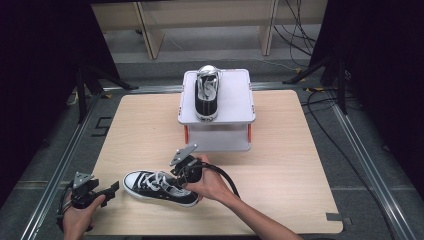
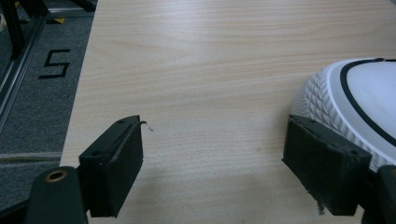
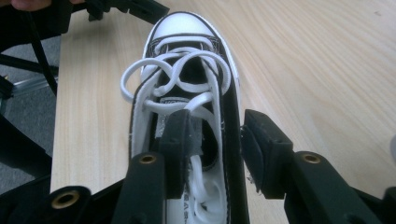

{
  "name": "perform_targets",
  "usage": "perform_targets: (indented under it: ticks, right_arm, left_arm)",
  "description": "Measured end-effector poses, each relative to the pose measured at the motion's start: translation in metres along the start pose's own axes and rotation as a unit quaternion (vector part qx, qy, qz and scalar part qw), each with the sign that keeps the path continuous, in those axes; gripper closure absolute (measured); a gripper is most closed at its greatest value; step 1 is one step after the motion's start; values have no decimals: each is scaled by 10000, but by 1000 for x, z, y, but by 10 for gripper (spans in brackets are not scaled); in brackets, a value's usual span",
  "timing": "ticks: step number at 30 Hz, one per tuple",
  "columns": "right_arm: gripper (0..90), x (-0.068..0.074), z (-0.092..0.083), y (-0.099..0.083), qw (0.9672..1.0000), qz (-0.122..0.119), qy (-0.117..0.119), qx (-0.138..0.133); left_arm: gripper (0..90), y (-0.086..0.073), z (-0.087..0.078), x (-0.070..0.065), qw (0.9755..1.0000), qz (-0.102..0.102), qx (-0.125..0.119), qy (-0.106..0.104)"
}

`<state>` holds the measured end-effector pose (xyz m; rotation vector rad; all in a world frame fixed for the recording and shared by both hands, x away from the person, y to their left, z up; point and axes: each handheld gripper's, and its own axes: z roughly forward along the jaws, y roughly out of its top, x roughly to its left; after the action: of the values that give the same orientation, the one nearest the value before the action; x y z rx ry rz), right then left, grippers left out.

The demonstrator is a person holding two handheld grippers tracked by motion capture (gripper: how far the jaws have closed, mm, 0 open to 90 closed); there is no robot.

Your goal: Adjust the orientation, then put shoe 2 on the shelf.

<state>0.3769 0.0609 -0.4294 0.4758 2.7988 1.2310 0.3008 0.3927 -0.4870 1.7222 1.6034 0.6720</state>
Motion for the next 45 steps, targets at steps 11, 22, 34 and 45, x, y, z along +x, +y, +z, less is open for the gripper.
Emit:
perform_targets:
  ticks: [11,22,34,45]
  right_arm:
    - [683,-8,18,13,9981,112,177,573]
    - [842,-10,34,26,9949,-257,320,925]
    - [878,-13,19,22,9937,36,629,921]
    - [878,-17,-23,16,9942,143,520,932]
  left_arm:
    - [195,0,0,0,10000,21,4,-10]
    - [195,0,1,-1,10000,20,-4,-34]
    - [195,1,1,-1,9999,48,-63,-107]
    - [196,1,0,-2,9999,77,-27,-116]
